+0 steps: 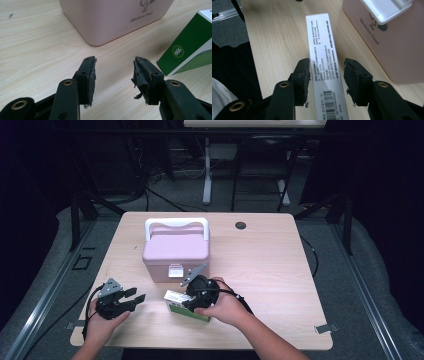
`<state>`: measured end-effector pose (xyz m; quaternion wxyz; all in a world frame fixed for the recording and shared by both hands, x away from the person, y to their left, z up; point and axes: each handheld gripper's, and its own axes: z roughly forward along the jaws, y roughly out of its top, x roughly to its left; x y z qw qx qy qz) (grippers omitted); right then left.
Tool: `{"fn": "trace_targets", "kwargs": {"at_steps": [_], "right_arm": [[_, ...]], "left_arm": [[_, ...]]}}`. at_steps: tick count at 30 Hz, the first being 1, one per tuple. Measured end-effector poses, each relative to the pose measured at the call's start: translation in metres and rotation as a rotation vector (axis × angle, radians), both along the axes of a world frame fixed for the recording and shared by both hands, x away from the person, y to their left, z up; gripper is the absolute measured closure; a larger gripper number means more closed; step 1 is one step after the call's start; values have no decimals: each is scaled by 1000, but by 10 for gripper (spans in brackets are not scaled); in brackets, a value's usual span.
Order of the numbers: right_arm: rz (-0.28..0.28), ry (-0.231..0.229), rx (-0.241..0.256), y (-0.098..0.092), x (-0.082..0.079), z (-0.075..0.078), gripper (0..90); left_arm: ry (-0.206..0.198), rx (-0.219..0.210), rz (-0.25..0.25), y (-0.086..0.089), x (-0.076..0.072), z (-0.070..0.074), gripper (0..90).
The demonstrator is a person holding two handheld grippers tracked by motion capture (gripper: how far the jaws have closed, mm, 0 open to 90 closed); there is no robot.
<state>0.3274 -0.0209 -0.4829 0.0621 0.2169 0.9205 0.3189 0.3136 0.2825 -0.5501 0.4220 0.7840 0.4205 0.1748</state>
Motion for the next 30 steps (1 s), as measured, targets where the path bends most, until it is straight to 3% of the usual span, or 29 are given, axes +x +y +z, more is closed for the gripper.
{"fn": "trace_targets", "kwargs": {"at_steps": [14,30], "right_arm": [[18,12,-7,6,5,-7,612],[-18,31,-68,-14,-1,-2,617]], "left_arm": [[0,-4,-2,1,0,1,521],[-1,-7,0,1,0,1,521]]}}
